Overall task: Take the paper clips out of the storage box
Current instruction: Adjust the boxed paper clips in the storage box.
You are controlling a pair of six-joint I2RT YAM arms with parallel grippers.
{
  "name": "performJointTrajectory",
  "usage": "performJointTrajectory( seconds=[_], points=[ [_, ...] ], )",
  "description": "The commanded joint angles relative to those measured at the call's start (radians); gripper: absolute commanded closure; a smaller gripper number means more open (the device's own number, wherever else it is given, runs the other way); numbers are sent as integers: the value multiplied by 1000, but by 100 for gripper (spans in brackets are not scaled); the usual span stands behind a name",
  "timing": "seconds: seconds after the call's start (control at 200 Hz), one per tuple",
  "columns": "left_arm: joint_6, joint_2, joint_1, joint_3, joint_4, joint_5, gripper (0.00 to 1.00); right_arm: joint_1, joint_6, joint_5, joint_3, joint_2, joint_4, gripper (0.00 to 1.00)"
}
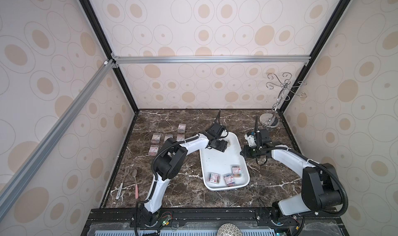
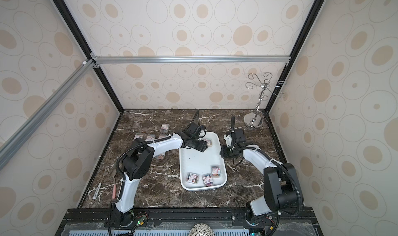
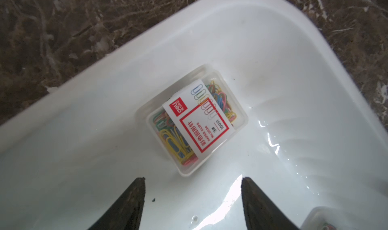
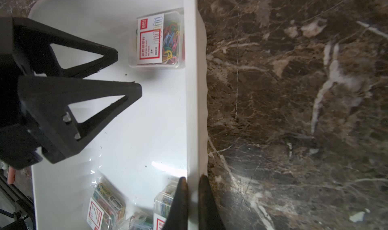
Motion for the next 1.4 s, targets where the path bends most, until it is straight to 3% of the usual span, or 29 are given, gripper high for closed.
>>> performJointTrajectory(
  seconds=[0.0, 0.75, 1.265, 1.396],
  points=[
    [-11, 17, -10, 48, 11, 11, 28, 11, -16, -2, -1, 8, -50, 92],
    [4, 62, -42, 111, 20, 77, 29, 12, -16, -2, -1, 6, -50, 92],
    [17, 54, -79, 134, -10, 74, 30, 12, -19, -2, -4, 1, -49, 92],
    [4, 53, -82, 145, -39, 21, 30, 11, -20, -1, -7, -1, -51, 92]
  ],
)
